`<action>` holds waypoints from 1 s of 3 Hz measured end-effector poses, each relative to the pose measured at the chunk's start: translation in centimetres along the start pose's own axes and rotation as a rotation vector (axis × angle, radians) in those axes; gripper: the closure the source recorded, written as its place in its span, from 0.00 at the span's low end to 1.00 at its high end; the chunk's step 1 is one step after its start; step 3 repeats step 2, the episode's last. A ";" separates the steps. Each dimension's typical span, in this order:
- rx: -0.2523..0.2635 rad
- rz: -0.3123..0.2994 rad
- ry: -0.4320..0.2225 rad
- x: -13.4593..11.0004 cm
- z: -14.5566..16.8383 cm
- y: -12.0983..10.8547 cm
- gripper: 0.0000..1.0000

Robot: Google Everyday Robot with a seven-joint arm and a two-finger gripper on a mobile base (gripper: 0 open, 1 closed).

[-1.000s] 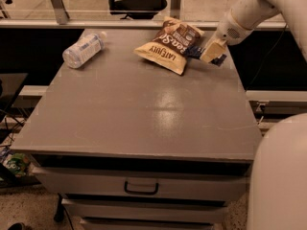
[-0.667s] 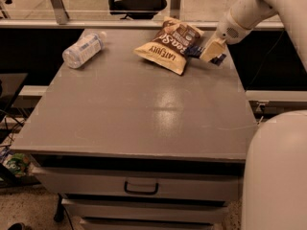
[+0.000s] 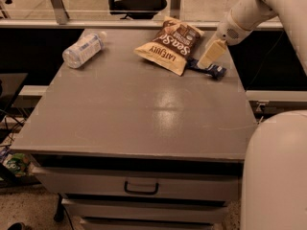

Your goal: Move rxbar blueberry near brown chip bag

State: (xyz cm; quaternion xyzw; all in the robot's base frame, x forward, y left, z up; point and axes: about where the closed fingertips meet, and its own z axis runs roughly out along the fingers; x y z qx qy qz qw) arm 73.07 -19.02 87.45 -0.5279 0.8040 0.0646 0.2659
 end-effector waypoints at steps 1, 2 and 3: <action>-0.003 0.000 0.000 0.0 0.3 0.0 0.00; -0.003 0.000 0.000 0.0 0.3 0.0 0.00; -0.003 0.000 0.000 0.0 0.3 0.0 0.00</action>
Offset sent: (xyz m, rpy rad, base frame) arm 0.0007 0.0012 -0.0021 0.0004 0.0024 0.0014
